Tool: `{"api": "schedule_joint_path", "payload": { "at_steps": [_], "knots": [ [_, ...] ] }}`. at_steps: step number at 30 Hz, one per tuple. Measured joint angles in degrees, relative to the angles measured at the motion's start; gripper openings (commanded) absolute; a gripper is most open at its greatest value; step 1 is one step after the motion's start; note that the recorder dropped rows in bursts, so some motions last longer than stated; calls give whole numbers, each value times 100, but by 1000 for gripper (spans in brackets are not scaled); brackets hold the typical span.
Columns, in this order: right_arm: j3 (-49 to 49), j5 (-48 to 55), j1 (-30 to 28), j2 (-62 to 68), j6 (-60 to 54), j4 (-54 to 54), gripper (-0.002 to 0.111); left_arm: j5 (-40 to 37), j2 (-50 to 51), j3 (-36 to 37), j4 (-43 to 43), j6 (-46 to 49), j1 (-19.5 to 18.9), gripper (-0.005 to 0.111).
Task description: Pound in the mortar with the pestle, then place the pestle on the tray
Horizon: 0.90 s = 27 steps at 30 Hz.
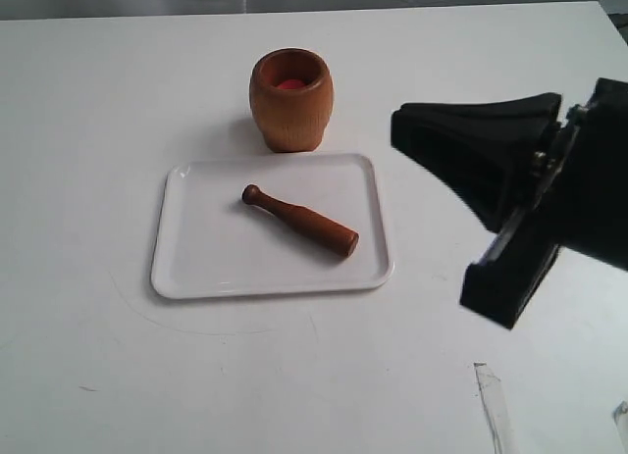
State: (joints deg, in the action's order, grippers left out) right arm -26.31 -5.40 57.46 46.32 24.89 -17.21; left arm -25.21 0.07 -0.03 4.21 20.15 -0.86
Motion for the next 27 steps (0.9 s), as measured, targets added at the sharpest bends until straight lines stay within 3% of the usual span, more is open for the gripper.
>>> {"api": "schedule_joint_path", "payload": {
  "at_steps": [15,27],
  "knots": [
    [2254,-528,-2503,-3229,161,486,0,0,0,0,0,0,0,0],
    [2611,242,-3605,-4366,-35,462,0,0,0,0,0,0,0,0]
  ]
}}
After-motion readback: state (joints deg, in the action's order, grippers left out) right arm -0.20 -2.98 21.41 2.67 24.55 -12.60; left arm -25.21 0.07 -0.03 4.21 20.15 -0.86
